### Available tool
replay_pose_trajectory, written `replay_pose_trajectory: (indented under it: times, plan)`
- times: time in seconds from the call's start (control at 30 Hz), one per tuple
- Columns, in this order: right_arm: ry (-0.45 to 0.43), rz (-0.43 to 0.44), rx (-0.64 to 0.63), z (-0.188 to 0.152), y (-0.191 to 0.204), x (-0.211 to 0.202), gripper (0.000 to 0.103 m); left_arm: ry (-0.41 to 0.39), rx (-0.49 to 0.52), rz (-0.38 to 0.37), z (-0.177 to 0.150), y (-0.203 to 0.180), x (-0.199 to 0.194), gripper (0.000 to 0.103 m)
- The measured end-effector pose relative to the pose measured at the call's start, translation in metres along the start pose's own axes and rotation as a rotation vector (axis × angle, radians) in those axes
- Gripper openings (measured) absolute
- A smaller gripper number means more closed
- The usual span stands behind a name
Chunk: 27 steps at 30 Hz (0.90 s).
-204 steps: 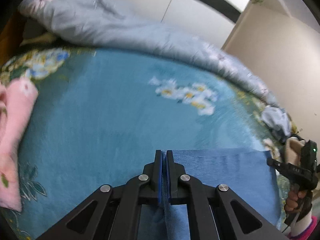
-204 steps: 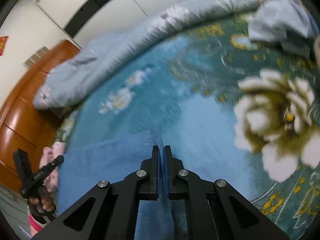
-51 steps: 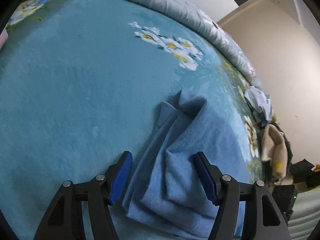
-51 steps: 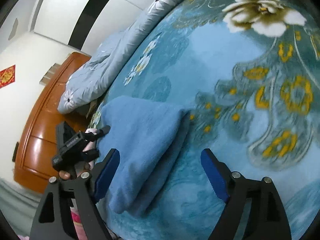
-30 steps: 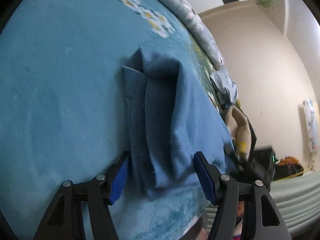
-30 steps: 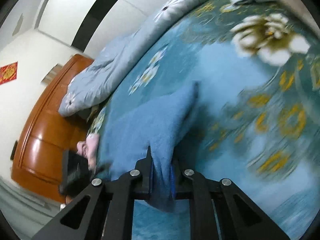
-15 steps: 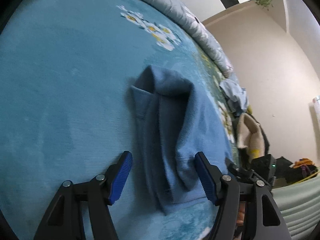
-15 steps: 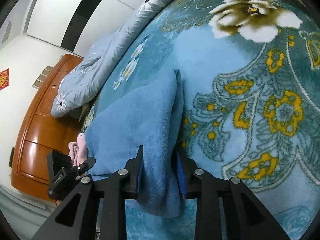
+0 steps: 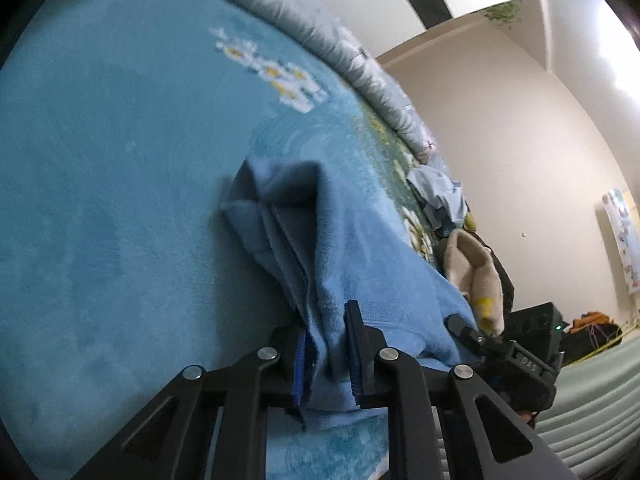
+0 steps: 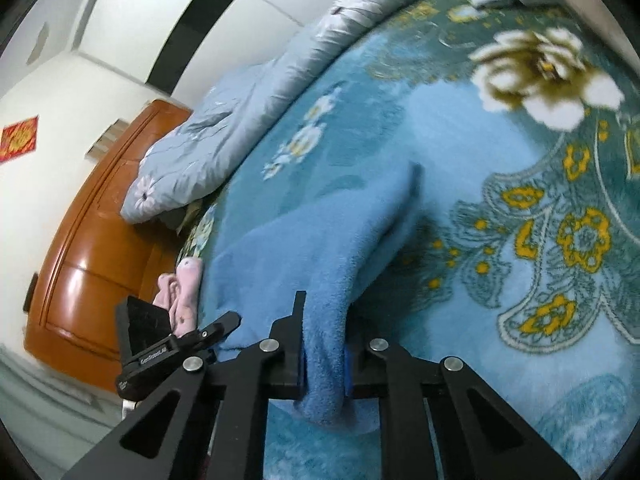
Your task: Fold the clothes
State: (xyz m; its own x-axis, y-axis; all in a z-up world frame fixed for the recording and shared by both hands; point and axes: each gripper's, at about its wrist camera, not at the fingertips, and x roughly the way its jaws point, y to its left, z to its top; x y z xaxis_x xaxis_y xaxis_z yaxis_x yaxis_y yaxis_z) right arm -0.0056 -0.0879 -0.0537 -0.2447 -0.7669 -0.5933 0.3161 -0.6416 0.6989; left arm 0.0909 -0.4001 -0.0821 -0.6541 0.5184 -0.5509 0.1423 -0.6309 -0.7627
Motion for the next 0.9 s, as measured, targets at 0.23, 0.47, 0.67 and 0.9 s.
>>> replay_pose_trajectory:
  times: [0.23,0.47,0.67,0.9]
  plan:
    - [-0.003,0.025,-0.080,-0.008,0.046,-0.012,0.013,-0.087,0.072,-0.018,-0.007,-0.005,-0.052,0.018]
    - [0.052,0.087,-0.191,-0.011,0.116,0.025,0.013,-0.178,0.106,0.056,0.002,0.020,-0.128,0.018]
    - [0.160,0.168,-0.304,-0.017,0.195,0.093,0.013,-0.256,0.118,0.212,0.025,0.053,-0.213,0.018]
    - [0.247,0.256,-0.435,-0.026,0.286,0.166,0.013,-0.328,0.194,0.368,0.046,0.086,-0.299,0.018]
